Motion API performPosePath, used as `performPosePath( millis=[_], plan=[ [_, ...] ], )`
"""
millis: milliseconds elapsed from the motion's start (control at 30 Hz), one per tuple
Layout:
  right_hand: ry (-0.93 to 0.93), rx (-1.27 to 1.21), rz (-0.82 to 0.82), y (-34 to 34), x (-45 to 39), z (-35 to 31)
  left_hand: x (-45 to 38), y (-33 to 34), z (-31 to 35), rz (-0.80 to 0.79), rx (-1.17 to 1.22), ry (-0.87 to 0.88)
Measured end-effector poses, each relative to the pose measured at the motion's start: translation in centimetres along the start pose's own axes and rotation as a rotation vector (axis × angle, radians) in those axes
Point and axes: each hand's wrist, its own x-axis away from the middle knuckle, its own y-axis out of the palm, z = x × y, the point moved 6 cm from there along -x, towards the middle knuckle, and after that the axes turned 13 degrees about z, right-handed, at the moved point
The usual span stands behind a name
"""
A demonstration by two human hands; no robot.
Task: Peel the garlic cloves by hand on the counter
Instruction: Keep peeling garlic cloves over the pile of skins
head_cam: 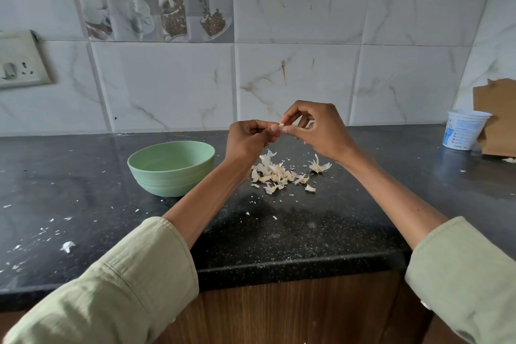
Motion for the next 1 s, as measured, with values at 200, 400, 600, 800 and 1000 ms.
performPosePath(
  millis=[200, 400, 600, 800, 1000],
  plan=[
    [-0.014, 0.021, 0.047, -0.2, 0.1, -0.1, 0.3, -0.1, 0.4, -0.002, 0.01, 0.015],
    [-0.011, 0.019, 0.01, -0.2, 0.1, -0.2, 0.2, 0.0, 0.4, -0.026, -0.052, 0.05],
    [0.012, -0.023, -0.109, 0.6, 0.4, -0.3, 0.2, 0.3, 0.3, -0.116, -0.042, 0.017],
    [-0.003, -0.055, -0.115, 0.8, 0.5, -0.6, 0.1, 0.0, 0.0, -0.084, 0.013, -0.063],
    [-0.025, -0.064, -0.11, 1.0, 0.6, -0.8, 0.6, 0.4, -0.3, -0.033, 0.087, -0.181]
  ],
)
